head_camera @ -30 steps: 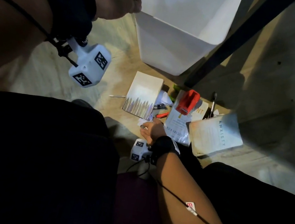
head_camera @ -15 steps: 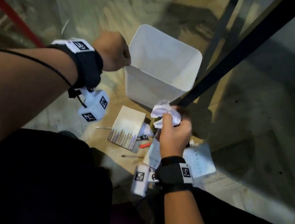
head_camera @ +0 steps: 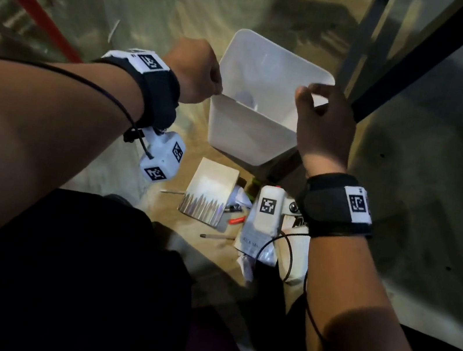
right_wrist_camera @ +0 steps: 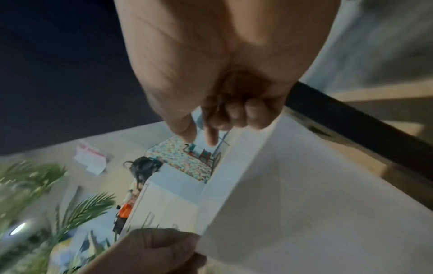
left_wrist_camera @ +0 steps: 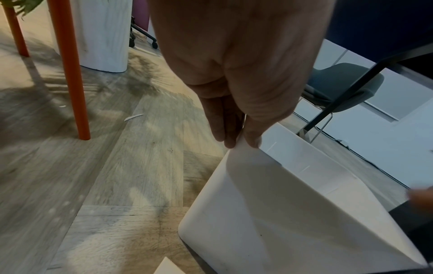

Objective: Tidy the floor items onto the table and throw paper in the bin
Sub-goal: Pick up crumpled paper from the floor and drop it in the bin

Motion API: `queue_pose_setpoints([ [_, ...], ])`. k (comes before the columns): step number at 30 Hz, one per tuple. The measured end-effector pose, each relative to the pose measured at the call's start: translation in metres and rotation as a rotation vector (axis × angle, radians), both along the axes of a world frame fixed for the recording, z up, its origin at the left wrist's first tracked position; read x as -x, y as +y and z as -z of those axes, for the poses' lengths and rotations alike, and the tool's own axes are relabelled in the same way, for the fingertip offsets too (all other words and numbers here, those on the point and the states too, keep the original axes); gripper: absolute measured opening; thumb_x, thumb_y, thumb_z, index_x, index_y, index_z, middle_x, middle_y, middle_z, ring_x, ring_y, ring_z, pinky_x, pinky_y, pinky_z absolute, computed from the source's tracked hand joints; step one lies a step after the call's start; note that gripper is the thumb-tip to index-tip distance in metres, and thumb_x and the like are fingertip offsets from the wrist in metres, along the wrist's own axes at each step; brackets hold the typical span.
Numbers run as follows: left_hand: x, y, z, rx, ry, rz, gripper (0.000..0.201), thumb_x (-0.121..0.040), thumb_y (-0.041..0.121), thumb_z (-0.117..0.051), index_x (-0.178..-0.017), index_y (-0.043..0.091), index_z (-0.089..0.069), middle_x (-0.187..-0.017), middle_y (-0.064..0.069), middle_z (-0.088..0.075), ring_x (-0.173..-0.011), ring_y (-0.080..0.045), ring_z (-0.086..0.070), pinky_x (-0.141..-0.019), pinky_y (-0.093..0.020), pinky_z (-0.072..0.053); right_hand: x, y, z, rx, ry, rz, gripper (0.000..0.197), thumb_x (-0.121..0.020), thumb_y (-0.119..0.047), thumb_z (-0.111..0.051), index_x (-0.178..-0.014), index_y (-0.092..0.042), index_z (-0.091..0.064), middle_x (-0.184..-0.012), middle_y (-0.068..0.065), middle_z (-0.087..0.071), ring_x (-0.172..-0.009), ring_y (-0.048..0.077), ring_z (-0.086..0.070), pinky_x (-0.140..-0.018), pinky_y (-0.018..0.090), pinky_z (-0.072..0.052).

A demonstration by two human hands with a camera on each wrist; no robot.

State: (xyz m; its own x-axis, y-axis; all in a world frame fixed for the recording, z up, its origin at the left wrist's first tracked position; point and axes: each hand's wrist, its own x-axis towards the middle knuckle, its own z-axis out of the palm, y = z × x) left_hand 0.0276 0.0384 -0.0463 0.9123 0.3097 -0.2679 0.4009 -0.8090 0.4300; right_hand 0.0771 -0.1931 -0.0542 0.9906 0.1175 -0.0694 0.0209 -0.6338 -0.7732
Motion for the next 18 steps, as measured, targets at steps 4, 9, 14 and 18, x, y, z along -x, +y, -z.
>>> queue_pose_setpoints([
  [4,-0.001,0.000,0.003,-0.008,-0.008,-0.011,0.017,-0.089,0.019,-0.074,-0.103,0.012,-0.081,-0.102,-0.004,-0.078,-0.092,-0.021,-0.069,-0.079,-0.033,-0.053,0.029,-0.019,0.046,0.010,0.280,-0.046,0.033,-0.095,-0.051,-0.061,-0.086,-0.021,-0.071,-0.078,-0.007,-0.067,-0.076,0.014,-0.065,-0.078,0.037,-0.055],
  [9,-0.003,-0.001,0.005,-0.028,-0.022,-0.021,0.015,-0.090,0.017,-0.073,-0.102,0.012,-0.081,-0.101,-0.004,-0.078,-0.082,-0.015,-0.062,-0.074,-0.029,-0.045,0.073,-0.046,0.141,0.193,0.510,-0.106,0.033,-0.090,-0.053,-0.064,-0.079,-0.022,-0.069,-0.073,-0.003,-0.067,-0.082,0.028,-0.069,-0.085,0.045,-0.059],
  [14,-0.001,-0.003,0.008,-0.025,-0.023,-0.033,0.017,-0.090,0.022,-0.075,-0.105,0.016,-0.081,-0.103,0.000,-0.076,-0.086,-0.012,-0.062,-0.076,-0.027,-0.044,0.084,-0.053,0.209,0.215,0.655,-0.128,0.016,-0.097,-0.019,-0.063,-0.104,-0.009,-0.073,-0.113,0.022,-0.073,-0.111,0.042,-0.066,-0.102,0.049,-0.054],
  [18,-0.001,0.000,0.012,-0.013,-0.030,-0.035,0.018,-0.093,0.027,-0.072,-0.107,0.018,-0.080,-0.104,0.001,-0.075,-0.087,-0.013,-0.061,-0.077,-0.027,-0.042,0.082,-0.041,0.228,0.251,0.751,-0.275,0.042,-0.100,-0.006,-0.057,-0.142,-0.010,-0.060,-0.136,0.015,-0.064,-0.094,0.023,-0.065,-0.074,0.023,-0.054],
])
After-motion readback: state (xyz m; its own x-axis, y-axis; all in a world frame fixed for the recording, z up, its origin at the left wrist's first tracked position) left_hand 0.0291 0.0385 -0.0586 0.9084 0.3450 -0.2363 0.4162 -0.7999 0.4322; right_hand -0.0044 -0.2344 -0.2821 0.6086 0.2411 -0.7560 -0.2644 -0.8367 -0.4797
